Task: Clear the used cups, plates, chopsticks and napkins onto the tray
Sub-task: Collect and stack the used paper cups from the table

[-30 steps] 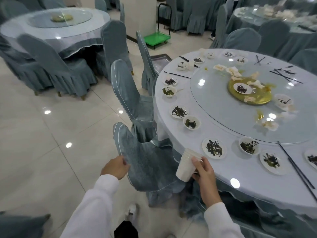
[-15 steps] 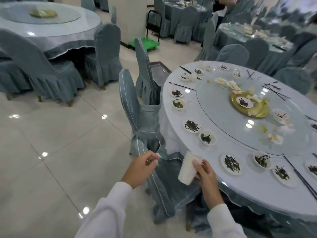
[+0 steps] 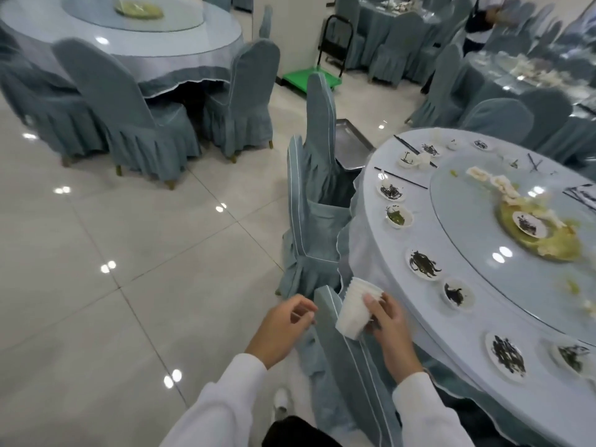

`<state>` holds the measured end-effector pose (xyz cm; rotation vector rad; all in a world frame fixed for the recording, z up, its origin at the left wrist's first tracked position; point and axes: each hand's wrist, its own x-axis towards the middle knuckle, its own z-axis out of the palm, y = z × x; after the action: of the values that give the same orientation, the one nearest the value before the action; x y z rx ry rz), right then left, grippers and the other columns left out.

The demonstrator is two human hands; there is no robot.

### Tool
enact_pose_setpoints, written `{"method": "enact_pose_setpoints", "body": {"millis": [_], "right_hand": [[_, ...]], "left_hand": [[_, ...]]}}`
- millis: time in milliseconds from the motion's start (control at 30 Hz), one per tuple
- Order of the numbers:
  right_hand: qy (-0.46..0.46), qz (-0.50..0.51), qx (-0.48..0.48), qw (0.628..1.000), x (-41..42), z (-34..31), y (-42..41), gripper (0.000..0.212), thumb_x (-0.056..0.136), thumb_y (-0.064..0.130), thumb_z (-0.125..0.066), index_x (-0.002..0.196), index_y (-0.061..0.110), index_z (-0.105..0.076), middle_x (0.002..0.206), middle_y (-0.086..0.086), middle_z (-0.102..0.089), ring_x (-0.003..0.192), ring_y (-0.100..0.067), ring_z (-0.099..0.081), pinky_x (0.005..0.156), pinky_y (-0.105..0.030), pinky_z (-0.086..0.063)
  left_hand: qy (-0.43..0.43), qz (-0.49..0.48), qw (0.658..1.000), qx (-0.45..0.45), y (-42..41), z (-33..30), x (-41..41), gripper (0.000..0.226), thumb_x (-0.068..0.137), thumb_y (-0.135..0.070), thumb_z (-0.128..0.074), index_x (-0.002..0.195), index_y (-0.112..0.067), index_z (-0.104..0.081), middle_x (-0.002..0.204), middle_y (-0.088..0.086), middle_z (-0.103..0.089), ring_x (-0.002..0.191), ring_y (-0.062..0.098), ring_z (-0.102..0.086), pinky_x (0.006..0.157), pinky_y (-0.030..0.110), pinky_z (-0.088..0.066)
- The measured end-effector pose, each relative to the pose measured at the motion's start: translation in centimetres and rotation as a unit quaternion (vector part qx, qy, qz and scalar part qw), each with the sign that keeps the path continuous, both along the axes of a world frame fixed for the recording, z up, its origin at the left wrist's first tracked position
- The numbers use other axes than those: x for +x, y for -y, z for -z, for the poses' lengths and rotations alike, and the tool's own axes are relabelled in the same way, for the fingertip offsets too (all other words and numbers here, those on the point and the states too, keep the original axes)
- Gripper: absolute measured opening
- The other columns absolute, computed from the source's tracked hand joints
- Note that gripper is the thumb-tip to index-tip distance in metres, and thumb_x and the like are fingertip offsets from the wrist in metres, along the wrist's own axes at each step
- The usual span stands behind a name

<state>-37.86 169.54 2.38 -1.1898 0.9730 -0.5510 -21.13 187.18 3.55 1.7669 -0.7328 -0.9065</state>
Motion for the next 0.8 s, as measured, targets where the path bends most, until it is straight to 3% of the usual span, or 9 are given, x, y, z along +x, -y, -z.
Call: {"method": "enact_pose_setpoints", "body": {"millis": [200,333,400,467,567,800], "right_hand": [[-0.005,-0.008,0.033,0.999,9.4,1.4,2.3,0.047,0.075,0.051,-0.090,0.115,0.033,-0.075,0.121,-0.002,-0.076,0.107,-0.023,-0.075,0.078,-0.035,-0.062],[0.006,-0.004,0.049,0.999,16.3,2.9,4.9,0.032,0.083,0.040,-0.082,0.113,0.031,-0.075,0.119,-0.006,-0.076,0.104,-0.022,-0.073,0.071,-0.031,-0.062],[0.009,-0.006,0.055,0.998,19.4,3.5,6.3,0.034,0.091,0.035,-0.080,0.122,0.025,-0.071,0.124,-0.006,-0.074,0.112,-0.028,-0.071,0.078,-0.040,-0.064],[0.006,-0.009,0.053,0.999,22.2,3.6,7.7,0.040,0.091,0.037,-0.079,0.127,0.025,-0.068,0.126,-0.003,-0.073,0.118,-0.031,-0.068,0.094,-0.050,-0.062],[0.011,-0.007,0.019,1.000,26.6,2.7,10.2,0.055,0.078,0.053,-0.079,0.125,0.028,-0.068,0.125,0.000,-0.072,0.118,-0.030,-0.068,0.098,-0.049,-0.060],[0.036,0.024,0.023,0.999,34.1,2.9,12.7,0.063,0.070,0.056,-0.081,0.124,0.025,-0.069,0.120,0.001,-0.075,0.113,-0.025,-0.071,0.089,-0.042,-0.064]], "left_hand": [[-0.007,-0.042,0.999,0.005,2.3,0.9,5.9,0.010,0.100,-0.021,-0.067,0.106,-0.029,-0.070,0.103,-0.004,-0.072,0.092,0.011,-0.066,0.080,0.017,-0.052],[0.004,-0.041,0.999,0.017,5.5,1.1,11.5,0.011,0.100,-0.014,-0.067,0.110,-0.017,-0.071,0.106,0.000,-0.073,0.089,0.016,-0.064,0.081,0.017,-0.050],[0.007,-0.028,0.999,0.035,7.1,0.9,14.4,0.012,0.099,-0.013,-0.067,0.110,-0.014,-0.071,0.108,0.001,-0.072,0.087,0.012,-0.061,0.080,0.016,-0.048],[0.006,-0.032,0.998,0.047,8.7,0.6,17.2,0.011,0.099,-0.014,-0.068,0.110,-0.013,-0.071,0.108,0.001,-0.072,0.087,0.013,-0.061,0.079,0.015,-0.048],[0.013,-0.045,0.998,0.036,11.9,-0.2,21.6,0.010,0.099,-0.016,-0.069,0.108,-0.017,-0.070,0.107,-0.001,-0.072,0.093,0.018,-0.066,0.078,0.014,-0.051],[0.014,-0.040,0.999,0.032,16.6,0.3,29.5,0.023,0.094,-0.030,-0.075,0.114,-0.034,-0.064,0.115,-0.015,-0.068,0.104,0.005,-0.065,0.078,0.011,-0.049]]}}
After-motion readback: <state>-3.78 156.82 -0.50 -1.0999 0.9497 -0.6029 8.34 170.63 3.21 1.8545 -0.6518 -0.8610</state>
